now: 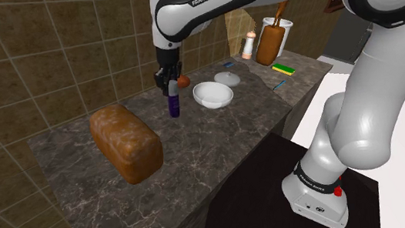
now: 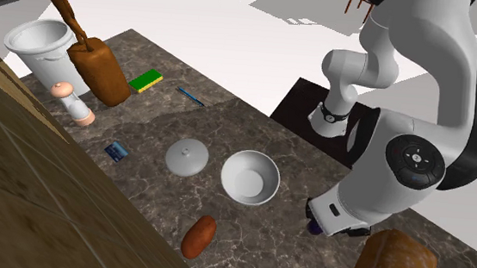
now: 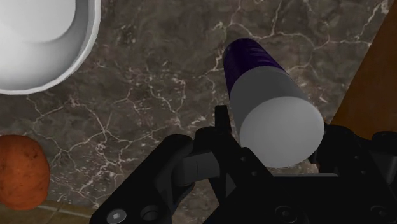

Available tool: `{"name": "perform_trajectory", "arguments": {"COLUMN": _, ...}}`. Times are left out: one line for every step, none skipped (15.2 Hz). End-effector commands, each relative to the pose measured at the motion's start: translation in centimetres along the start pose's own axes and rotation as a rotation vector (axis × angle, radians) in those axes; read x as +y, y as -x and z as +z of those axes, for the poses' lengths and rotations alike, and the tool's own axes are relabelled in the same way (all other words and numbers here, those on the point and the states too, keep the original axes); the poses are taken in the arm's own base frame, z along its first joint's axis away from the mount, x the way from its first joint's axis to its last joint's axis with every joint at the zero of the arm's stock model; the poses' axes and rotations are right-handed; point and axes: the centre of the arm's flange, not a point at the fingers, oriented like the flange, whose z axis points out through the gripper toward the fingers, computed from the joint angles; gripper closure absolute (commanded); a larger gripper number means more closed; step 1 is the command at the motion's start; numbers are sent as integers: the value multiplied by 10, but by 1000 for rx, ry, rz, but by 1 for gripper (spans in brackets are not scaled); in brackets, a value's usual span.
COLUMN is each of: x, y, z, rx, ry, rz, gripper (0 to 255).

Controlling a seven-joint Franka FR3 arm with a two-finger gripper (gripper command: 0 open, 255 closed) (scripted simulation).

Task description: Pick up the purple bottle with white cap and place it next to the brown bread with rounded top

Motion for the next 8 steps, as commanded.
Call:
{"name": "perform_trajectory", "arguments": {"x": -1, "y": 0, "z": 11, "rx": 1, "ry": 0, "rz": 0, "gripper": 255}}
{"name": "perform_trajectory", "arguments": {"x": -1, "y": 0, "z": 17, "rx": 1, "ry": 0, "rz": 0, "gripper": 255}}
{"name": "perform_trajectory", "arguments": {"x": -1, "y": 0, "z": 22, "rx": 1, "ry": 0, "rz": 0, "gripper": 255}}
{"name": "perform_trajectory", "arguments": {"x": -1, "y": 0, "z": 27, "rx": 1, "ry": 0, "rz": 0, "gripper": 255}}
{"name": "perform_trajectory", "arguments": {"x": -1, "y": 0, "z": 32, "rx": 1, "ry": 0, "rz": 0, "gripper": 255}}
{"name": "perform_trajectory", "arguments": {"x": 0, "y": 0, "z": 38, "rx": 1, "ry": 0, "rz": 0, "gripper": 255}}
{"name": "perform_trajectory", "arguments": {"x": 0, "y": 0, "z": 43, "rx": 1, "ry": 0, "rz": 0, "gripper": 255}}
{"name": "perform_trajectory", "arguments": {"x": 0, "y": 0, "z": 43, "rx": 1, "ry": 0, "rz": 0, "gripper": 255}}
